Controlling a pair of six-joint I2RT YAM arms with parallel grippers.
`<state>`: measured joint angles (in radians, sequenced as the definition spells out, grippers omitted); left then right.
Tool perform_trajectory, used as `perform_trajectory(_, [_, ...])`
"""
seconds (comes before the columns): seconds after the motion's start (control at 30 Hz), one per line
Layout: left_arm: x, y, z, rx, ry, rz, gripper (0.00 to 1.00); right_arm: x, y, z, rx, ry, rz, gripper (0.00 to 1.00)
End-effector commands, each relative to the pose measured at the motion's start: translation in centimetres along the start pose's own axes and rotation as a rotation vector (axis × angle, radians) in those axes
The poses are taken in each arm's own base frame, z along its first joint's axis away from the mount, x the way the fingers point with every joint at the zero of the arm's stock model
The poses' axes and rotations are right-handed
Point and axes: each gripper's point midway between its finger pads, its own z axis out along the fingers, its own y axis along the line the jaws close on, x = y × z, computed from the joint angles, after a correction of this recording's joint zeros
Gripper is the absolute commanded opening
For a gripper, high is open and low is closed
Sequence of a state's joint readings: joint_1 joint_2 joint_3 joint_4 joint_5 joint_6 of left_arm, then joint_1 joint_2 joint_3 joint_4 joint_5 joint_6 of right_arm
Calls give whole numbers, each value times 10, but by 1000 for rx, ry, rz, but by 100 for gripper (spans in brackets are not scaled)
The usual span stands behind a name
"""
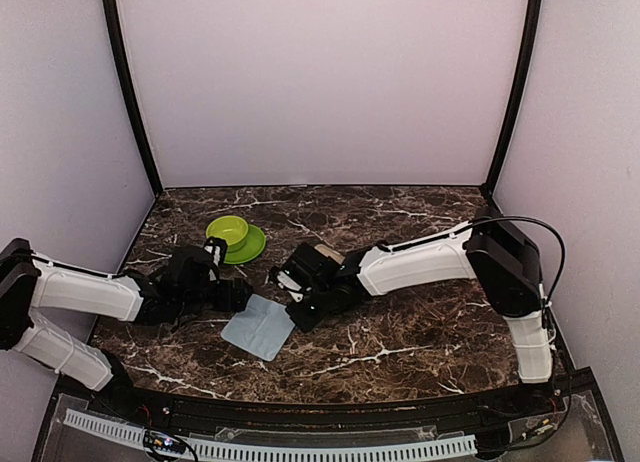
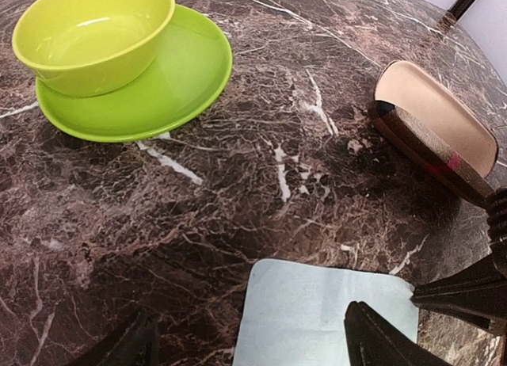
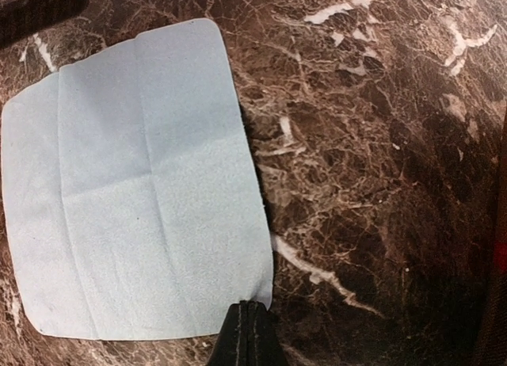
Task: Organize the sunglasses
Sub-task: Move the glasses cleaning cloth to the center of the board, then pick up the glasses cleaning cloth from the center of the board.
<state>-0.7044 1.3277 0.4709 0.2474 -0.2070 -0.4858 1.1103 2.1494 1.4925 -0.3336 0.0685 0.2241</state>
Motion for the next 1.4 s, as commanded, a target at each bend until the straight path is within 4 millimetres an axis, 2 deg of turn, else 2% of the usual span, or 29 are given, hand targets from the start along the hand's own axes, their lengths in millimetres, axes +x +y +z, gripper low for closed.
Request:
perform_trajectory(0.0, [-12, -19, 4, 75, -17, 40, 81, 9, -17, -2, 22, 33, -32, 0])
perform_trajectory(0.13, [-9, -23, 10, 79, 19, 66, 77, 12, -27, -3, 36, 49, -98, 0])
perform_trajectory(0.33, [-4, -26, 22, 83, 80, 76, 75, 10, -44, -5, 52, 51, -166, 0])
perform_trajectory(0.57, [0, -26, 34, 123, 165, 74, 67, 6, -54, -9, 44, 43, -219, 0])
perform_trajectory(1.03, [1, -27, 59, 108, 272, 130, 49, 7, -52, -7, 19, 39, -229, 0])
perform_trajectory(1.13, [1, -22, 61, 72, 284, 144, 47, 7, -52, -7, 19, 36, -224, 0])
perform_trajectory(1.37, [4, -22, 67, 59, 293, 169, 42, 8, -52, -6, 17, 36, -213, 0])
